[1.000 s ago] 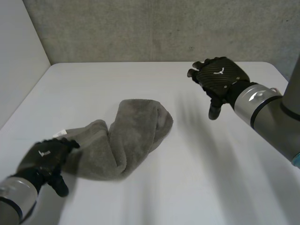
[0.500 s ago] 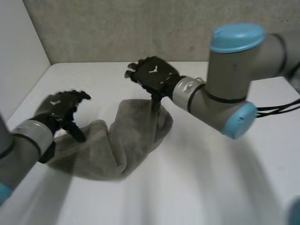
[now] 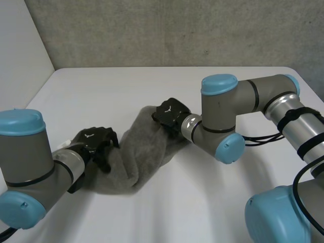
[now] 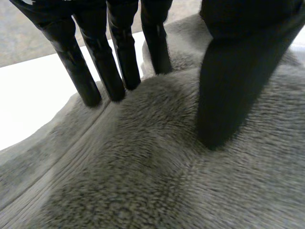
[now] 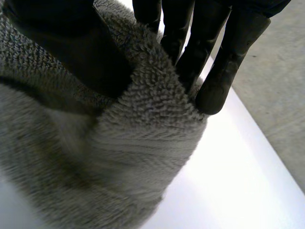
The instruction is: Fold the laundry
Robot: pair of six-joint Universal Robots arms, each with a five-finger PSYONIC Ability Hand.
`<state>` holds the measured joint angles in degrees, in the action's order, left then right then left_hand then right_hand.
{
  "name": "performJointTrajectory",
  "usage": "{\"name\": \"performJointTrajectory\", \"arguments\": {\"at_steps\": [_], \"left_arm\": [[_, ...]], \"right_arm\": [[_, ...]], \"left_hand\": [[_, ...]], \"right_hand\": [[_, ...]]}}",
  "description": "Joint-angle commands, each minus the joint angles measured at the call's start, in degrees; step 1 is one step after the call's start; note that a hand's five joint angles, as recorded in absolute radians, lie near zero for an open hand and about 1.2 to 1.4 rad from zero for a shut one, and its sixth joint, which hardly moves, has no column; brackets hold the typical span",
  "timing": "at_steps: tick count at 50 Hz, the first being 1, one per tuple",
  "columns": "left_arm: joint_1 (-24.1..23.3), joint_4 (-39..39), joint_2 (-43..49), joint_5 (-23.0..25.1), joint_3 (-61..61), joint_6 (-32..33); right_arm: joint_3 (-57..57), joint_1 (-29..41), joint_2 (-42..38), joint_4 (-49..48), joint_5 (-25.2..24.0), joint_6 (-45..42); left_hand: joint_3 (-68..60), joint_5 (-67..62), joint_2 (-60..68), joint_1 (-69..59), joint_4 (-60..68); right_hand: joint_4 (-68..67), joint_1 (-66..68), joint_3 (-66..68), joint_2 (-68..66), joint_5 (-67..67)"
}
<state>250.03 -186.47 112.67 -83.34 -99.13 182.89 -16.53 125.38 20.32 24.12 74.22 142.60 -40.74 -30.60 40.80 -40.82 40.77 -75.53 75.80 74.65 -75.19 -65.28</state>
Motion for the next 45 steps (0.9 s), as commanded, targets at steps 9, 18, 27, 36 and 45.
{"name": "performJointTrajectory", "arguments": {"at_steps": [9,18,27,36,45], "left_arm": [[-5.34,0.84,-11.32,-0.25,-1.14,-0.78],[-6.22,5.06,-17.39,0.19,-8.27,-0.08],[-8.42,14.54,-20.12,1.16,-14.85,0.27],[-7.28,15.61,-21.52,0.9,-10.48,0.45],[-5.96,12.45,-19.86,0.45,-1.5,-0.43]], "right_arm": [[-19.68,-8.05,26.0,6.2,4.71,-0.57],[-53.46,-13.32,46.54,8.4,-0.73,-18.1],[-74.34,-13.94,53.33,17.62,-3.11,-39.66],[-62.07,-16.39,53.6,12.81,-10.4,-17.42],[-55.98,-21.23,49.55,6.38,-14.1,6.11]], "left_hand": [[-39.26,-39.4,39.2,-39.18,39.23],[-39.26,-39.4,39.2,-39.18,39.23],[-39.26,-39.4,39.2,-39.18,39.23],[17.05,16.91,-17.11,17.13,-17.07],[18.25,18.11,-18.31,18.33,-18.27]], "right_hand": [[-4.47,4.2,5.35,-4.81,-4.72],[-4.47,4.2,5.35,-4.81,-4.72],[46.69,-46.96,-45.81,46.35,46.44],[65.53,-65.8,-64.65,65.19,65.28],[65.53,-65.8,-64.65,65.19,65.28]]}}
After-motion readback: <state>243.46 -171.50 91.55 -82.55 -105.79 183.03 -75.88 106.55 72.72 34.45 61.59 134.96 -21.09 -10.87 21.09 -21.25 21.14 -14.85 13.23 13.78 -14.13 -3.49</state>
